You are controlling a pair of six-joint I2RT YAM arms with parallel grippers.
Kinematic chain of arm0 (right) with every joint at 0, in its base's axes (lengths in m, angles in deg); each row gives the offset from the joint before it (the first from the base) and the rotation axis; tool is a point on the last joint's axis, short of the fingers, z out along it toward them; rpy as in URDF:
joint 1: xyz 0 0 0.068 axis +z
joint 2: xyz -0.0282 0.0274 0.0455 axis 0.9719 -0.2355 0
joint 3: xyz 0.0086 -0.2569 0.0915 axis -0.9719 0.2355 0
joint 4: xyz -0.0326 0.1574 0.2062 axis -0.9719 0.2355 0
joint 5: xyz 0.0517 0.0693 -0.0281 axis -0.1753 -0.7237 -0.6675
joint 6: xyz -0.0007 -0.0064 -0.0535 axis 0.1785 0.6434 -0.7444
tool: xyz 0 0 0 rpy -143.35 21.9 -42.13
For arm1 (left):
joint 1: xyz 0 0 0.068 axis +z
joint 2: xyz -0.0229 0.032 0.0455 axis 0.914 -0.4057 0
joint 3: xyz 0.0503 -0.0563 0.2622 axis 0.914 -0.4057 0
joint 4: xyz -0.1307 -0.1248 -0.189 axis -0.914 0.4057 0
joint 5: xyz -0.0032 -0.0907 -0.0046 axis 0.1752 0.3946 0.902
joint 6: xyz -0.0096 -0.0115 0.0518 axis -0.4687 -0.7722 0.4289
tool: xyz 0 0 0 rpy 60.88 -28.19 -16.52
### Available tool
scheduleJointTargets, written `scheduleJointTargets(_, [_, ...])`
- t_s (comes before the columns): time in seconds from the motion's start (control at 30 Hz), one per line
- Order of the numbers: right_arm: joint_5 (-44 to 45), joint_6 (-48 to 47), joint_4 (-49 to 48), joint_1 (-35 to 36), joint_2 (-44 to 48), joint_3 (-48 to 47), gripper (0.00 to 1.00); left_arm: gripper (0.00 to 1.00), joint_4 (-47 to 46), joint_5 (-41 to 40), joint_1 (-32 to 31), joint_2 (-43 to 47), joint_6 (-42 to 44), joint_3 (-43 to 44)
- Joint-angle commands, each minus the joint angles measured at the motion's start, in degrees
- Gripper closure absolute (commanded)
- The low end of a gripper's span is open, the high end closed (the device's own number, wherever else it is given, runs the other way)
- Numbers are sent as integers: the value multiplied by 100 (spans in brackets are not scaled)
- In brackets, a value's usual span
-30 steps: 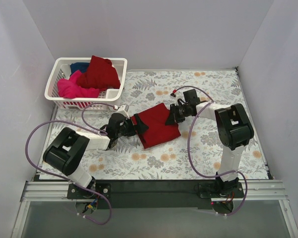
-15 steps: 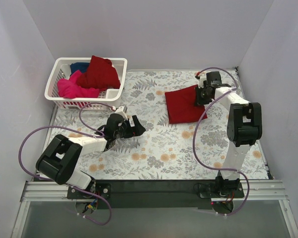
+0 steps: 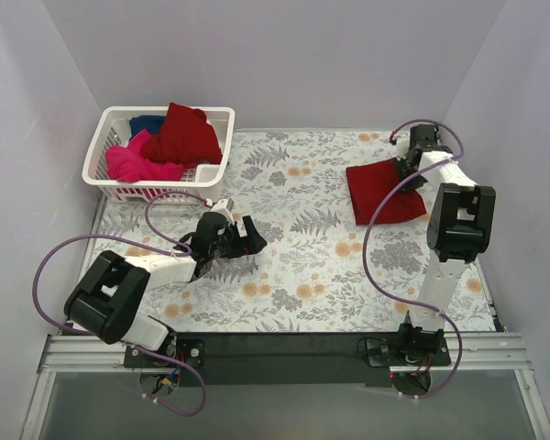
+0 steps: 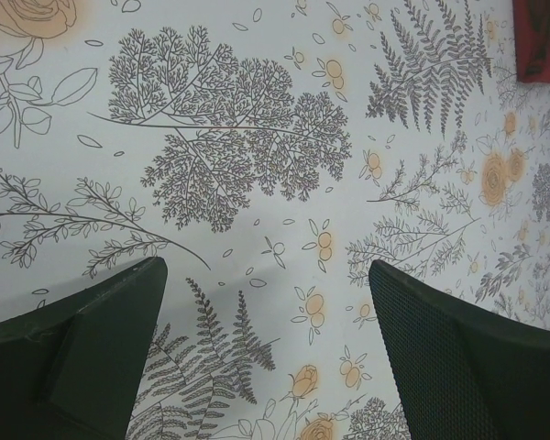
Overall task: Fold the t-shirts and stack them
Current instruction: Neatly place the folded tshirt to the corner
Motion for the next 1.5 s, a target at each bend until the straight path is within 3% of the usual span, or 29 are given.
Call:
scheduleJointTargets(0.0, [430,-306,150,-414,38,-284,99,15,146,-123,-13,199,67,5])
scheduleJointTargets(0.33, [956,-341,141,-794,-313,-732,99,15,137,18,-13,40,59,120])
scheduleJointTargets(0.6, [728,-166,150,-873,-621,-1128,99,15,198,-35,-21,49,41,111])
scheduleJointTargets(0.67, [825,-42,158,-873,-586,-1154,88,15,216,-44,-13,67,24,111])
scheduleJointTargets(0.7, [834,10,150,-864,-560,-1172,76,15,216,-70,-13,119,32,111])
scheduleJointTargets(0.8, [834,107,141,-864,-446,-1146,57,15,268,-175,-13,172,76,154])
scheduleJointTargets(1.17, [1010,327,-377,-741,564,-531,36,14,392,-298,-21,550,190,102])
scheduleJointTargets(1.2, [1001,362,-413,-750,653,-487,10,14,400,-342,-21,568,208,111])
scheduleJointTargets(1.3, [887,371,-571,-741,943,-355,2,14,444,-351,-13,629,261,146])
scheduleJointTargets(1.47, [834,406,-720,-732,1425,267,2,14,427,-360,-13,787,287,111])
